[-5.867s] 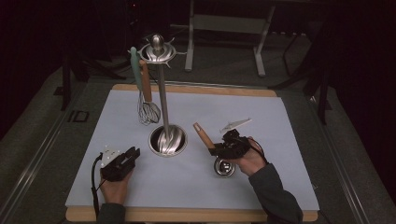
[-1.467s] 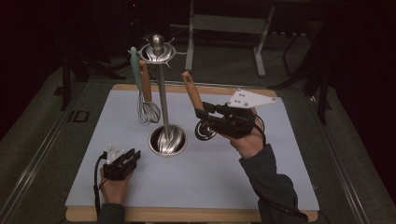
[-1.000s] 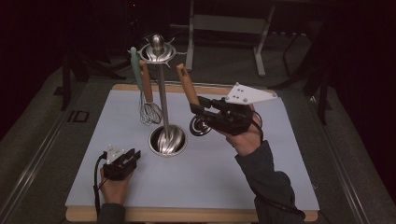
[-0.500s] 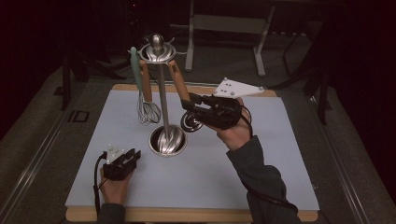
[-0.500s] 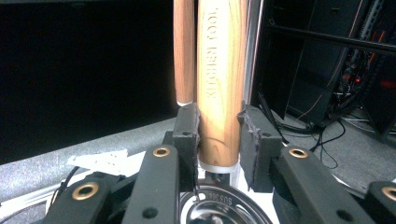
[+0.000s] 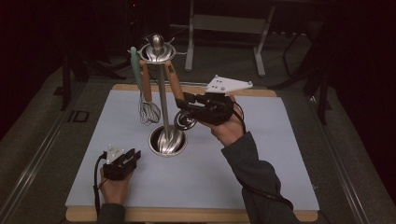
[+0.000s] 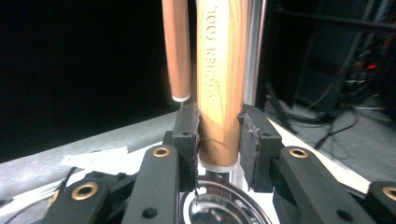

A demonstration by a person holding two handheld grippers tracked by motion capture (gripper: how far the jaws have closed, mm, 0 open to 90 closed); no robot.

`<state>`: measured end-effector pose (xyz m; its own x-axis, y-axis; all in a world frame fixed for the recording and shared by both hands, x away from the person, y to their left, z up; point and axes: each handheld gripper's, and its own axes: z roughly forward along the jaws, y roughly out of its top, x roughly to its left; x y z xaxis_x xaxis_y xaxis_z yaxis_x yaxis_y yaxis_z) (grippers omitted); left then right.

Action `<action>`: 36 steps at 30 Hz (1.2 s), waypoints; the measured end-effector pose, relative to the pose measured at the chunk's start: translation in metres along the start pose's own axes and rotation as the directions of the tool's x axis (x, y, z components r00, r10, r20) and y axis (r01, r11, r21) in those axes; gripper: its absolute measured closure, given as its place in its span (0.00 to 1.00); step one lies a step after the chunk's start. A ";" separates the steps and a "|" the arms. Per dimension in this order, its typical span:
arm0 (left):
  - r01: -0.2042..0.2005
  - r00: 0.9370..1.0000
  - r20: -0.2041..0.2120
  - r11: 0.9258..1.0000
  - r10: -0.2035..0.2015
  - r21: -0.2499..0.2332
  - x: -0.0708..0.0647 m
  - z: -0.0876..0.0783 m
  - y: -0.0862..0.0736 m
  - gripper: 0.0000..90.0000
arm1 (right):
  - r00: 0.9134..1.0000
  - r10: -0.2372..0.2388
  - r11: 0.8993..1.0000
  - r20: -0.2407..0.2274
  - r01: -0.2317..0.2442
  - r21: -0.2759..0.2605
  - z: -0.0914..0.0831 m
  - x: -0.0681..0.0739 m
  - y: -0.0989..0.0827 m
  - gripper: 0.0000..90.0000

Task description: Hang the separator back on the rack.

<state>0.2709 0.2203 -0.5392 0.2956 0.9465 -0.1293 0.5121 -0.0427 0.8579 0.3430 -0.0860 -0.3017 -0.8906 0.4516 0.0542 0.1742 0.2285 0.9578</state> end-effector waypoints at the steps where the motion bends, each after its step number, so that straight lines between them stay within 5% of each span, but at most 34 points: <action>1: 0.001 1.000 -0.001 1.000 -0.001 0.000 0.000 0.000 0.000 0.78 | 1.000 0.006 1.000 -0.009 -0.006 0.008 0.001 -0.001 0.000 0.77; 12: -0.002 1.000 0.000 1.000 0.002 0.001 0.000 0.000 0.000 0.78 | 1.000 -0.005 1.000 0.008 0.005 0.031 0.000 0.000 0.000 0.67; 25: -0.002 1.000 -0.002 1.000 0.002 0.002 0.000 0.000 0.000 0.77 | 0.998 -0.017 0.993 0.055 0.010 0.120 -0.009 -0.012 -0.011 0.66; 36: -0.003 1.000 -0.004 1.000 0.003 0.006 -0.001 0.001 0.000 0.76 | 0.995 -0.040 0.974 0.091 0.018 0.224 -0.016 -0.025 -0.030 0.65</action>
<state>0.2714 0.2196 -0.5393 0.2945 0.9475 -0.1246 0.5159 -0.0478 0.8553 0.3532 -0.1184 -0.3272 -0.8548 0.5189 -0.0096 0.2478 0.4243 0.8709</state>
